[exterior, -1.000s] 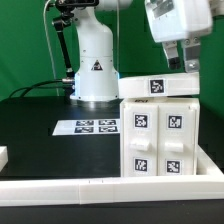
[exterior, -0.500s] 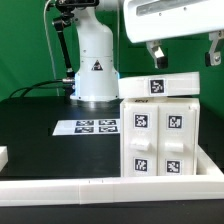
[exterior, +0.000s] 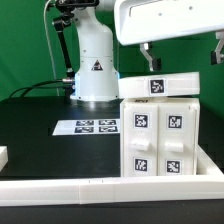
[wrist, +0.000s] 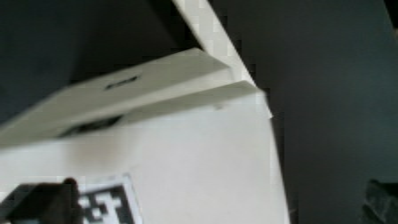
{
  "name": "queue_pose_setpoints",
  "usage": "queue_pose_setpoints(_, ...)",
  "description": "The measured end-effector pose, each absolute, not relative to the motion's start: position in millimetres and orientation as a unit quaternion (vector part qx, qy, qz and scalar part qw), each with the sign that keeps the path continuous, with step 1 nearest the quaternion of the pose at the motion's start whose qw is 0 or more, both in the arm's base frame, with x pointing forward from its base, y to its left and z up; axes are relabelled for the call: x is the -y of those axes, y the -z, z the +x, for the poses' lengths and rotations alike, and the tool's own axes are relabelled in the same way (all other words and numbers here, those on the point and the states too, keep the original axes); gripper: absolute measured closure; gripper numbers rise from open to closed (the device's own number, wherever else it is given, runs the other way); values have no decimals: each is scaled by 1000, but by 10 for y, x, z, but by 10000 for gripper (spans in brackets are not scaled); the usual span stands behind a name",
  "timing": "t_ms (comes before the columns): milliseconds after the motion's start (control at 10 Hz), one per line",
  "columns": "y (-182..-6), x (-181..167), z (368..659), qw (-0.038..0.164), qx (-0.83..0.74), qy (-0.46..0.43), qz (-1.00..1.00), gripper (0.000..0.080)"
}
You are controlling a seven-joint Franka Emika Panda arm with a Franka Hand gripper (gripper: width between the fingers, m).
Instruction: Assemble cabinet
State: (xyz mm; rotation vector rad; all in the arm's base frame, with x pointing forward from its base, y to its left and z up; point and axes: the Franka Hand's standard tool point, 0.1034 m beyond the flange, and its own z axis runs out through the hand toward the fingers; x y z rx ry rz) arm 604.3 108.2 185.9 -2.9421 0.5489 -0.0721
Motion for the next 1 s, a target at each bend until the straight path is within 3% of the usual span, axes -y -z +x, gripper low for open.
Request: queue_pose_setpoints(1000, -1817, -1029, 5977, 43, 345, 55, -936, 2)
